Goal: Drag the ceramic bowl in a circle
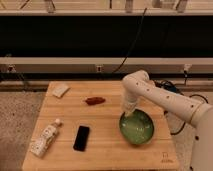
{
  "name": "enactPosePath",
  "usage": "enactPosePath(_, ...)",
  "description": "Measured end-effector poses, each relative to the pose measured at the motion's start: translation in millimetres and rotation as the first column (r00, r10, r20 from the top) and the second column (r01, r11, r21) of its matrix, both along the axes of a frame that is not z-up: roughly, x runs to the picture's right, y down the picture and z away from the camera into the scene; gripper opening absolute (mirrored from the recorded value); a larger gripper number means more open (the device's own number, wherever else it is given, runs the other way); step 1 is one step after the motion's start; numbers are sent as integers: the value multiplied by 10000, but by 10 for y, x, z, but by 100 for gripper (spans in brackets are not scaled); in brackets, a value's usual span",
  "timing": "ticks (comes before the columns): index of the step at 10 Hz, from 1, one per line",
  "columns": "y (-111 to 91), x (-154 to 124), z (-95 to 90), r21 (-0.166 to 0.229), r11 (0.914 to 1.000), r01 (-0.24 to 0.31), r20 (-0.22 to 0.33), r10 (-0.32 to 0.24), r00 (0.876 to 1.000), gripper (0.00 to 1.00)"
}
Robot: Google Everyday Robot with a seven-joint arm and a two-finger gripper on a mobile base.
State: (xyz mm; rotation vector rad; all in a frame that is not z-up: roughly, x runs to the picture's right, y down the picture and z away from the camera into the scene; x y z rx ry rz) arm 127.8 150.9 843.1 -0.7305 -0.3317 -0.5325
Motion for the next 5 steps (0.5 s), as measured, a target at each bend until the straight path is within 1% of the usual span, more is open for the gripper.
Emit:
enactPosePath(3, -49, -146, 8, -17, 9992, 388, 287, -387, 9988, 1)
enactPosePath(5, -78, -169, 11, -52, 9983, 578, 422, -576, 9974, 1)
